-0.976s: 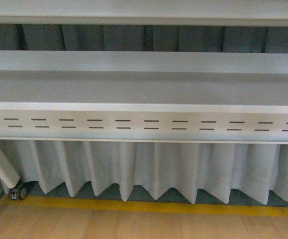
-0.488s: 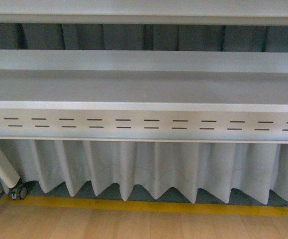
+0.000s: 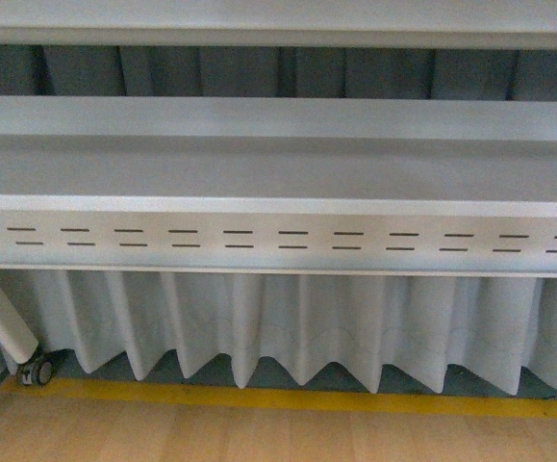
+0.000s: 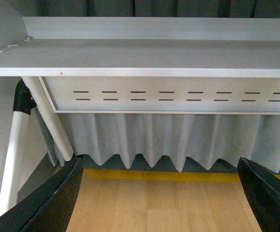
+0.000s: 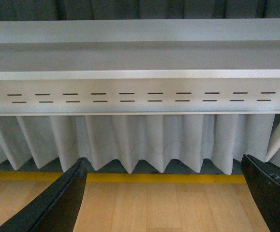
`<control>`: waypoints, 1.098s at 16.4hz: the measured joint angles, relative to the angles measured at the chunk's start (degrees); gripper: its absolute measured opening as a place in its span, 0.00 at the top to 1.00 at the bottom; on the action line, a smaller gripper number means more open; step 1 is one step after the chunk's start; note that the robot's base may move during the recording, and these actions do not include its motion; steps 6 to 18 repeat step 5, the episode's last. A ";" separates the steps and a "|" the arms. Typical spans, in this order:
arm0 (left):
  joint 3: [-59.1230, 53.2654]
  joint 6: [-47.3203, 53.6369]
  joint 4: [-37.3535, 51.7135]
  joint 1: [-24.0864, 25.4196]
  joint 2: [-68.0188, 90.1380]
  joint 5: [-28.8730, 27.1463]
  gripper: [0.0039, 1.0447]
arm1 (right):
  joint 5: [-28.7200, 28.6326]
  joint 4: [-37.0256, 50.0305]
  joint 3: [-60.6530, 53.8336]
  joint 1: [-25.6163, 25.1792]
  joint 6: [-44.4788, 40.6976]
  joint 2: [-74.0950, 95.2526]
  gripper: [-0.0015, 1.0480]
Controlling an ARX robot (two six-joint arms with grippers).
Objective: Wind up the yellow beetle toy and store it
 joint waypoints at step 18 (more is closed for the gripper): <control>0.00 0.00 0.00 0.00 0.00 0.02 0.06 | 0.02 0.00 0.00 0.00 0.00 0.00 0.06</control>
